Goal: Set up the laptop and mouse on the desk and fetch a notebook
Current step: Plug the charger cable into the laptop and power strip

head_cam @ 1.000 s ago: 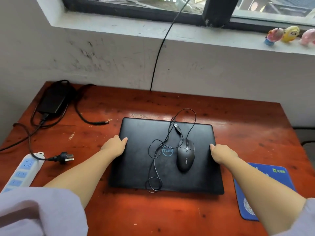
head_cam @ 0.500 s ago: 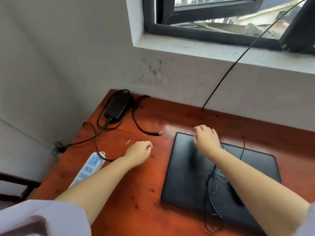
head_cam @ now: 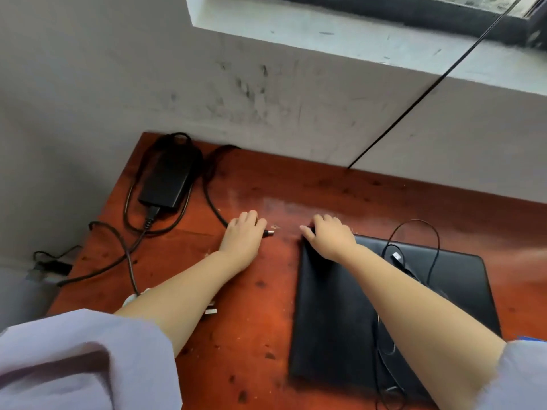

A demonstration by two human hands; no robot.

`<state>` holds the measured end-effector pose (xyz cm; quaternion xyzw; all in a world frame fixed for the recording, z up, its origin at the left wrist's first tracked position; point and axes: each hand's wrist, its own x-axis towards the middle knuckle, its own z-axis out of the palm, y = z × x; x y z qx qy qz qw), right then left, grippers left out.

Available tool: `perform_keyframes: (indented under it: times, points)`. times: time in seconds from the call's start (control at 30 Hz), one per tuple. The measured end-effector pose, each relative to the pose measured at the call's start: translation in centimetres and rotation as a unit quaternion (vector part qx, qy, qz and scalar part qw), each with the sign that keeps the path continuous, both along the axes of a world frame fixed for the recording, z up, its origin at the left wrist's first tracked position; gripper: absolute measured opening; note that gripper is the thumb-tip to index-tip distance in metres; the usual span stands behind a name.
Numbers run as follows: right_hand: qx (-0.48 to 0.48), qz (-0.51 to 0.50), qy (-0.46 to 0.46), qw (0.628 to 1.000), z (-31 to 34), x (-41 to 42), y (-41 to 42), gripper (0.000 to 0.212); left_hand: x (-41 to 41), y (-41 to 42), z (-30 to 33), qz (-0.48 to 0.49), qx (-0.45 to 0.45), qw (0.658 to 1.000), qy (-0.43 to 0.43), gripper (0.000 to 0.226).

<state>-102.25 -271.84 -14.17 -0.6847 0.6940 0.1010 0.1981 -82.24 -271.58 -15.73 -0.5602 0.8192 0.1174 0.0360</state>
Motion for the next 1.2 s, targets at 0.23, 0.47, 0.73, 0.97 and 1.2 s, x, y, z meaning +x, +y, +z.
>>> perform_keyframes:
  times: [0.23,0.47,0.73,0.97,1.2]
  points:
    - [-0.014,0.011,-0.043,0.999,-0.9,-1.1,-1.0,0.056,-0.2,0.2,-0.3,-0.051,0.017,0.993,0.105,0.024]
    - [-0.001,-0.004,-0.093,0.996,0.6,-2.1,-1.8,0.062,-1.8,0.0,2.1,-0.07,0.011,0.978,0.195,0.025]
    - [-0.076,-0.051,-0.145,0.985,2.7,-3.6,-1.6,0.062,-2.4,-0.7,5.0,-0.085,0.008,0.957,0.276,0.02]
    - [-0.099,-0.067,-0.192,0.974,4.4,-4.8,-1.9,0.059,-4.2,-0.6,6.7,-0.081,0.006,0.945,0.317,0.018]
    - [-0.112,-0.075,-0.201,0.97,5.1,-4.8,-2.0,0.062,-4.5,-0.5,7.4,-0.09,0.015,0.949,0.3,0.019]
